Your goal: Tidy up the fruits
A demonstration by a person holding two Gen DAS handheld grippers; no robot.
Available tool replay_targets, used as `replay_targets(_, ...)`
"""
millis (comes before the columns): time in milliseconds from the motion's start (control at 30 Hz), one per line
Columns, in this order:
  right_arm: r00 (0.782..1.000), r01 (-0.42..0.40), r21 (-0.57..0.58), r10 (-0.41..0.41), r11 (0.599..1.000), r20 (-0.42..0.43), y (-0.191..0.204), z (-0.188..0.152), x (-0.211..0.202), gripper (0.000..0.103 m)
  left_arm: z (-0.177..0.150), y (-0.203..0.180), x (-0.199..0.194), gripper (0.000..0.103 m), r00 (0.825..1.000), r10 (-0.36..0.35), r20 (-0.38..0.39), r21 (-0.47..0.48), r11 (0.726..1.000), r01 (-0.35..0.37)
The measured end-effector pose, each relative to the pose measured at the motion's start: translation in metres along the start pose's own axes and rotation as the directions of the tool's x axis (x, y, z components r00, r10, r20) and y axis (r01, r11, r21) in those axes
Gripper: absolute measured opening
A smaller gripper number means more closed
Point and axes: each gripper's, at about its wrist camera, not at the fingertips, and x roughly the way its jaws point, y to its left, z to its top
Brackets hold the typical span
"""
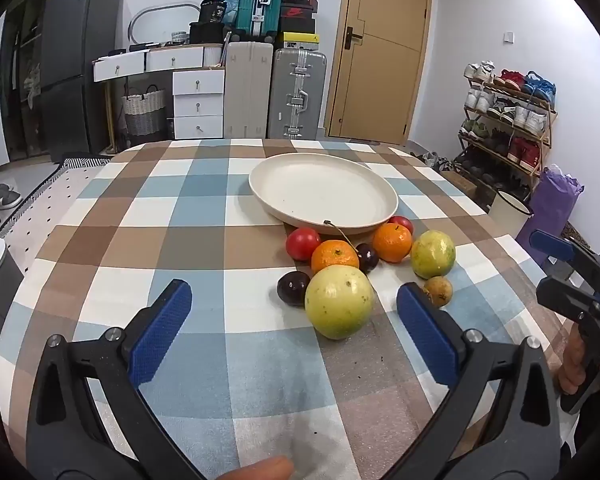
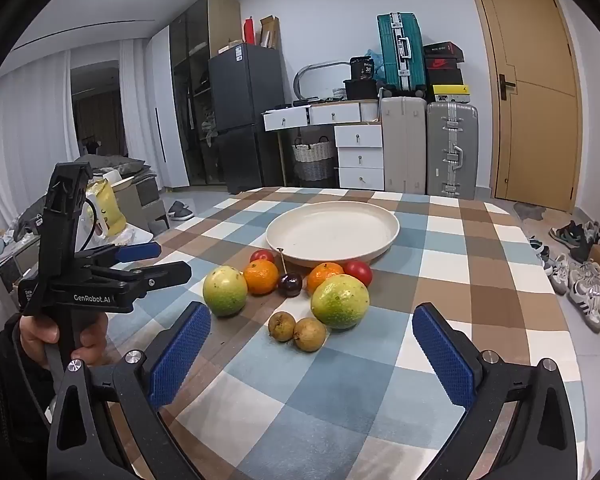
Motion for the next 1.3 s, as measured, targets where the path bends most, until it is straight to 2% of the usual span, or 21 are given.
replay_targets(1300, 1.0, 0.0, 0.002, 0.0, 1.0, -0.008, -0.0019, -0.0005, 0.0026, 0.103, -0.0016, 0.0036, -0.0006, 0.102, 1.0, 0.007, 0.004, -0.003, 1.0, -0.007)
